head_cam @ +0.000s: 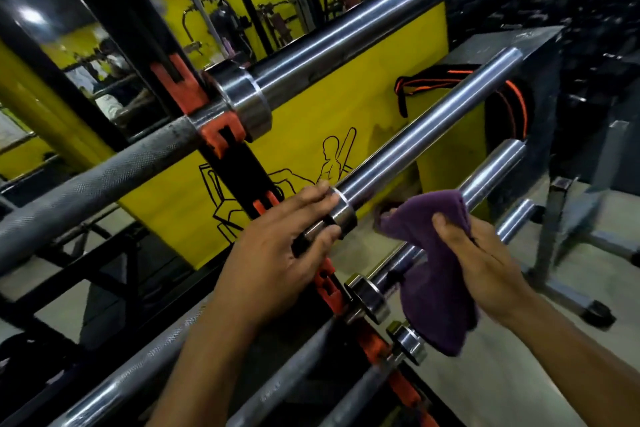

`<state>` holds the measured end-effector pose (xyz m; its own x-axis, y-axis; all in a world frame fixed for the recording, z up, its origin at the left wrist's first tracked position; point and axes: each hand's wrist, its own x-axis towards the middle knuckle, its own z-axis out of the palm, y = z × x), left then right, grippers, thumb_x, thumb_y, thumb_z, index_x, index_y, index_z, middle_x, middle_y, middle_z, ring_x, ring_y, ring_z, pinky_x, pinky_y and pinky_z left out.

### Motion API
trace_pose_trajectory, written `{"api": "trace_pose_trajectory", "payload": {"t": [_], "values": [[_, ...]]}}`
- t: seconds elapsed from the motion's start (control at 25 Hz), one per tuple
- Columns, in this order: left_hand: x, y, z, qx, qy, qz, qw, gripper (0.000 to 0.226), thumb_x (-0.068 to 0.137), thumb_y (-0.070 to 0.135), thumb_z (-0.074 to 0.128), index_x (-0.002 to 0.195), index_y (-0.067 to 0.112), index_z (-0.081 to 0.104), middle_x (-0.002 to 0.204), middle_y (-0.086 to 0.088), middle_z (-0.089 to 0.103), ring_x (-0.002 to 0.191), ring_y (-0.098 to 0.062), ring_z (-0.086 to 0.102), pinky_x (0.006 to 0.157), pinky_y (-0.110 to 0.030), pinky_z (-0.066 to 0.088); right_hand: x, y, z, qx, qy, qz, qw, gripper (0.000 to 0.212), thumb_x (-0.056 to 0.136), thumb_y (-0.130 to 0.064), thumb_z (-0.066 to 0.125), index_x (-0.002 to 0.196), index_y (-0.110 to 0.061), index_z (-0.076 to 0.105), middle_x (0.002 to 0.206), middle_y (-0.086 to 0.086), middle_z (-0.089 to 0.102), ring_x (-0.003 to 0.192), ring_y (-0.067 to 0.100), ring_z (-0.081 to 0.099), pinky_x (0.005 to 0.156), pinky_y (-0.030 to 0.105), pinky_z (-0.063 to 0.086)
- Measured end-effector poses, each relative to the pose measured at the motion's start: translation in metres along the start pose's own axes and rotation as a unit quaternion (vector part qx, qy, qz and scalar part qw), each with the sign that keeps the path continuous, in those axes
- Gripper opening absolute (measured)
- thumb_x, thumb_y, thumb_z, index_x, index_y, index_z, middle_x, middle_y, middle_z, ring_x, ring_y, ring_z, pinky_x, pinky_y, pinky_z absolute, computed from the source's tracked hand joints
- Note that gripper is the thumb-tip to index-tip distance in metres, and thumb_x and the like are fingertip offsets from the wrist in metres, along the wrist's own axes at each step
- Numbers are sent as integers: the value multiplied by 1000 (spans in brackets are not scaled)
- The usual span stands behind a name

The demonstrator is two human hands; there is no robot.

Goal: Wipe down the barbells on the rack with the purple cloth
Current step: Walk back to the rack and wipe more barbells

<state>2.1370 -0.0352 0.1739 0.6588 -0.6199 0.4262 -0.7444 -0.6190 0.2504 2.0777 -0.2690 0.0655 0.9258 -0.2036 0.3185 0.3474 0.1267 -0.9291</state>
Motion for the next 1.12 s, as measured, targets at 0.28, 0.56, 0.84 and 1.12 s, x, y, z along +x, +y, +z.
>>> {"api": "trace_pose_trajectory", "payload": {"t": [0.28, 0.56, 0.84, 1.12], "values": [[1, 102, 76, -109, -38, -5, 993, 68, 90, 56, 60, 150, 42, 30, 145, 24, 36, 132, 4, 38, 105, -32, 46, -20, -35, -28, 41, 64, 100, 992, 35, 77, -47, 62, 67, -14, 70, 55, -2, 61, 48, 10, 57, 43, 16, 45], [28, 82, 122, -213, -162, -77, 960, 28, 84, 50, 66, 98, 25, 65, 87, 7, 70, 83, -13, 66, 75, -40, 55, -35, -20, -73, -204, 52, 65, 975, 13, 93, -34, 60, 90, -31, 72, 83, -12, 74, 76, 0, 69, 65, 14, 51], [38, 126, 156, -103, -129, 45, 985, 27, 91, 41, 61, 117, 35, 56, 113, 9, 62, 98, -15, 60, 82, -39, 53, -79, 31, -69, 280, 304, 167, 895, 42, 99, -51, 43, 106, -25, 75, 104, 10, 73, 96, 25, 67, 82, 42, 51], [14, 141, 183, -97, -178, 115, 973, 40, 99, 32, 53, 138, 29, 43, 127, 4, 55, 103, -14, 60, 87, -37, 55, -84, 40, -50, 469, 373, 230, 767, 50, 95, -58, 48, 90, -19, 78, 89, 11, 75, 76, 26, 76, 69, 36, 56]]}}
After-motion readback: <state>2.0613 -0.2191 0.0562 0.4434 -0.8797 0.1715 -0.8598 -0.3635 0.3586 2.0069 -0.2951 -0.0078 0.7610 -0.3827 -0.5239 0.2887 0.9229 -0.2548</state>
